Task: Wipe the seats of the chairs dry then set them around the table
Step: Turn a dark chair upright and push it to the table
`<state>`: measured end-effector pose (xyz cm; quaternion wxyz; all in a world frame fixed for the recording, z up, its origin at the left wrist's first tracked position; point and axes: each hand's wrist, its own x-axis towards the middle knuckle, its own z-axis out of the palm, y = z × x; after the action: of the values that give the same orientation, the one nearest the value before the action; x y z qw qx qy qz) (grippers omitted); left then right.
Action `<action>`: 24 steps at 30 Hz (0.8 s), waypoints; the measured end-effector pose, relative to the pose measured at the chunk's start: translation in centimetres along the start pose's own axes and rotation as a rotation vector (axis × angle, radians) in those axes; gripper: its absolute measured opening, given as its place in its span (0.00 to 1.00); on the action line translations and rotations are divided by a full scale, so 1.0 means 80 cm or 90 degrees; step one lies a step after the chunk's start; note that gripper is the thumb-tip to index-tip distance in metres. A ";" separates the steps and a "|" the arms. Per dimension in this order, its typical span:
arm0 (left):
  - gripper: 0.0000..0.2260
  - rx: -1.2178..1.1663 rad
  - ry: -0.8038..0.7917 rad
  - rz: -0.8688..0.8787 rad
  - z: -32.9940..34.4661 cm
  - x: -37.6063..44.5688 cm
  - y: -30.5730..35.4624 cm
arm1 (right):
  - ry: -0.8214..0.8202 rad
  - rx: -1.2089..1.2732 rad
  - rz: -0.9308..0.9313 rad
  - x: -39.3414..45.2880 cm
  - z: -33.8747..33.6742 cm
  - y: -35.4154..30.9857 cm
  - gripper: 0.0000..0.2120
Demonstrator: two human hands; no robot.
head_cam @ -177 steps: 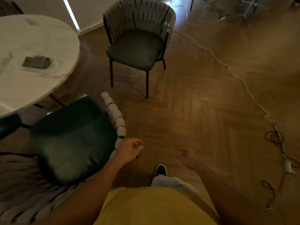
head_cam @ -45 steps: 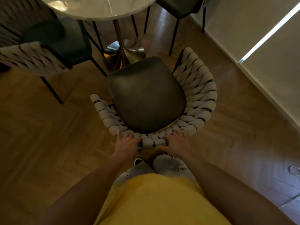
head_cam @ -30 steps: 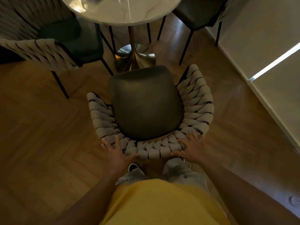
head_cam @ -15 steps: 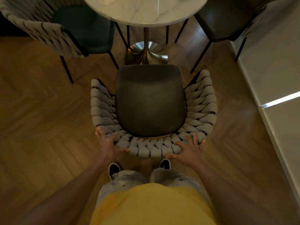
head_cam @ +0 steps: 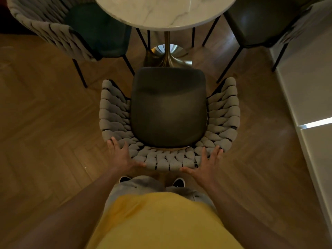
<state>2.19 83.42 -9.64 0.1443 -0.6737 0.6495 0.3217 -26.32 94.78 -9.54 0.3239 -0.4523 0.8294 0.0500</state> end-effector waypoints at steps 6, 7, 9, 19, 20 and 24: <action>0.61 -0.021 -0.009 0.000 -0.008 0.017 0.000 | 0.007 0.052 -0.010 0.018 -0.002 -0.006 0.62; 0.61 -0.028 -0.007 0.001 -0.010 0.019 0.001 | 0.004 0.053 -0.010 0.021 -0.003 -0.007 0.63; 0.60 -0.035 -0.005 0.002 -0.015 0.023 0.004 | 0.001 0.038 -0.010 0.025 -0.007 -0.010 0.63; 0.56 -0.056 0.019 0.005 -0.038 0.047 0.016 | -0.002 0.057 -0.016 0.051 -0.027 -0.031 0.59; 0.56 -0.058 0.017 0.005 -0.040 0.052 0.016 | -0.002 0.055 -0.016 0.055 -0.028 -0.033 0.59; 0.56 -0.062 0.013 0.003 -0.050 0.070 0.017 | 0.010 0.053 -0.012 0.072 -0.033 -0.043 0.59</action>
<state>1.56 76.43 -9.84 0.1037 -0.6817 0.6360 0.3465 -27.11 87.61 -10.13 0.3367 -0.4466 0.8290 0.0088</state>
